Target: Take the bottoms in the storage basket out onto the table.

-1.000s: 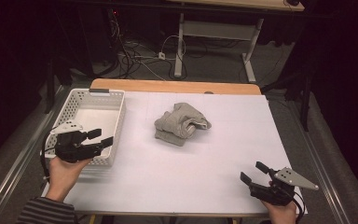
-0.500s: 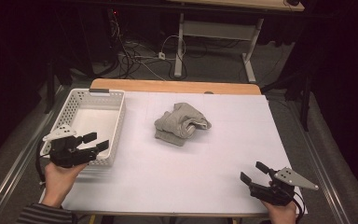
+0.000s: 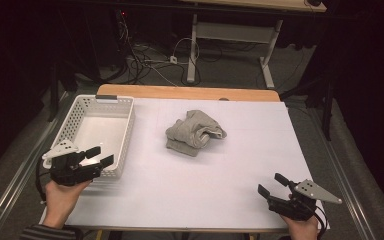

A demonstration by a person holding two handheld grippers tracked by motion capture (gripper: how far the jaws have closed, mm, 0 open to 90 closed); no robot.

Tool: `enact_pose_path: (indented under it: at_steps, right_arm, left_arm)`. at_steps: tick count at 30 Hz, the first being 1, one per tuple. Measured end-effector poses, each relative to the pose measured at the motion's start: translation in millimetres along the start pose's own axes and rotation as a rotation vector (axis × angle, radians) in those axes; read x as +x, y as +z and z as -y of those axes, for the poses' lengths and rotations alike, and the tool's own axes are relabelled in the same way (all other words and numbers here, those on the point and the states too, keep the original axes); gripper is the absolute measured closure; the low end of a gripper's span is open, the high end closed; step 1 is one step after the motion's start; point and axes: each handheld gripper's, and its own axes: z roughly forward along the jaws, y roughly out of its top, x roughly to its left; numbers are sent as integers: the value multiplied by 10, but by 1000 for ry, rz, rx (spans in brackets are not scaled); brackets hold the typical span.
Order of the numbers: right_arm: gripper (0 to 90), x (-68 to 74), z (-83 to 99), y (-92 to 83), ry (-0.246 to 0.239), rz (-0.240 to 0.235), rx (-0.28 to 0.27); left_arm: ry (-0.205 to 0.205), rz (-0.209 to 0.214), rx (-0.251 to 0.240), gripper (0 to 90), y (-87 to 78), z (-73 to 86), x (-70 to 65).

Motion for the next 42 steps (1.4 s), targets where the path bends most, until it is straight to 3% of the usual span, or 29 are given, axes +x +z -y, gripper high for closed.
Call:
enact_pose_path:
  at_steps: [31,42]
  right_arm:
    - [231,5,1,0,1,0,1]
    - [231,14,-4,4,-1,6,3]
  left_arm:
    - [-54,-18,-27,350,-99,271,131]
    - [-48,-29,-35,349,-111,389,129]
